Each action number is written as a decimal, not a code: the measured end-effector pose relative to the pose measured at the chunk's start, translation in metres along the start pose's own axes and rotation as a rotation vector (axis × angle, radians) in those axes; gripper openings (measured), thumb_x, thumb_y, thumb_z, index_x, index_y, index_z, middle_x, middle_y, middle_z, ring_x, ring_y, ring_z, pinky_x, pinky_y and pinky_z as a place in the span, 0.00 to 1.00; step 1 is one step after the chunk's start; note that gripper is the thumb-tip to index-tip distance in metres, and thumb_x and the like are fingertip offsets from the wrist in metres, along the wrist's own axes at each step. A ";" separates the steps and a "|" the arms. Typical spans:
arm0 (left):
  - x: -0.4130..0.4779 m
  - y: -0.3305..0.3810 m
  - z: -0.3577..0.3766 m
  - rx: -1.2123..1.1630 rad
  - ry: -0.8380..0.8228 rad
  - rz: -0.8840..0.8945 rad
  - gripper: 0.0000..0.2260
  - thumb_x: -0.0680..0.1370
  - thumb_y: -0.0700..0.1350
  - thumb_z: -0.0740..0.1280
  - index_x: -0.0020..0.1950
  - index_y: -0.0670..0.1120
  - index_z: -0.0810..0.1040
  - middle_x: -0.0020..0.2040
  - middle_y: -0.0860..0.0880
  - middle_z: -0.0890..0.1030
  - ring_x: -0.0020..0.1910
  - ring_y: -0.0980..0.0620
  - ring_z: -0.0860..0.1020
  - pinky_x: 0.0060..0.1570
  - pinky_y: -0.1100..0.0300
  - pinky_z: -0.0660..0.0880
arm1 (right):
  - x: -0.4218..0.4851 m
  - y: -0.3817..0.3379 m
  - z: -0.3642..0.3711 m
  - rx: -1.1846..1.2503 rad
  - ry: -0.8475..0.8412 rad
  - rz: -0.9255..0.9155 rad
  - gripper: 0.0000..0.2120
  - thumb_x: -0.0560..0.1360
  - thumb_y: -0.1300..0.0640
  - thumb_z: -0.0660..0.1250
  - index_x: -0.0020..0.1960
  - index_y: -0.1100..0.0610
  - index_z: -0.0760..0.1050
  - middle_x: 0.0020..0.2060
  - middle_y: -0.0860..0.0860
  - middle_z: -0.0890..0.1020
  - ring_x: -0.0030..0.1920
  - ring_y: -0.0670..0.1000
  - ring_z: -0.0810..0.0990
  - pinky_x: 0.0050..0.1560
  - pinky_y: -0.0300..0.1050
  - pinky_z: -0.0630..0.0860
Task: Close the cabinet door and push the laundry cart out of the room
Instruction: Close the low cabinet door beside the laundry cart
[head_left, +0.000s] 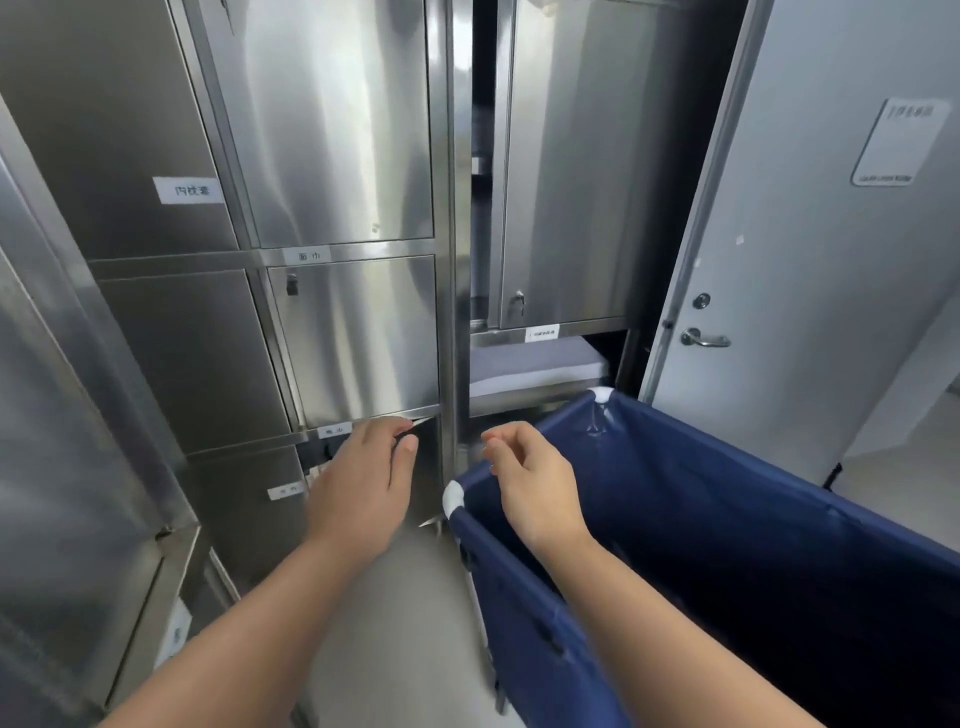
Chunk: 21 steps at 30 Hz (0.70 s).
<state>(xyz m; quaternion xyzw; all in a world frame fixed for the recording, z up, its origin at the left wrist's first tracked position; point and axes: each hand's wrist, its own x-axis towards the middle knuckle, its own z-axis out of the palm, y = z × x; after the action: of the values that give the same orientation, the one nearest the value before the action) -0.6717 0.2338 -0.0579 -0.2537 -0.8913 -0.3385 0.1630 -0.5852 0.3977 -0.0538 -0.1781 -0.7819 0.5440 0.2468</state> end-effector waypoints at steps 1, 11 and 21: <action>0.010 -0.005 0.009 -0.007 -0.011 0.001 0.17 0.80 0.56 0.51 0.62 0.54 0.74 0.60 0.52 0.77 0.56 0.47 0.77 0.51 0.49 0.74 | 0.010 0.004 0.003 -0.004 0.004 0.007 0.06 0.78 0.52 0.62 0.48 0.44 0.78 0.40 0.39 0.82 0.43 0.39 0.79 0.42 0.32 0.71; 0.116 -0.031 0.101 0.018 -0.135 0.091 0.16 0.81 0.55 0.52 0.63 0.53 0.73 0.60 0.54 0.76 0.57 0.50 0.75 0.51 0.51 0.73 | 0.140 0.055 0.017 -0.077 0.053 0.049 0.07 0.79 0.52 0.62 0.53 0.48 0.78 0.45 0.42 0.83 0.46 0.42 0.79 0.47 0.39 0.75; 0.204 -0.022 0.215 0.045 -0.329 0.257 0.16 0.81 0.55 0.54 0.62 0.52 0.73 0.60 0.52 0.76 0.58 0.49 0.75 0.51 0.50 0.74 | 0.220 0.120 -0.003 -0.146 0.098 0.165 0.08 0.78 0.54 0.61 0.51 0.44 0.77 0.41 0.41 0.81 0.40 0.40 0.79 0.38 0.35 0.73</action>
<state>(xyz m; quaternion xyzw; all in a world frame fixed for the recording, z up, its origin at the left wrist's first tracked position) -0.8763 0.4372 -0.1298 -0.4135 -0.8736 -0.2488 0.0625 -0.7616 0.5620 -0.1233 -0.2859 -0.7891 0.4947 0.2253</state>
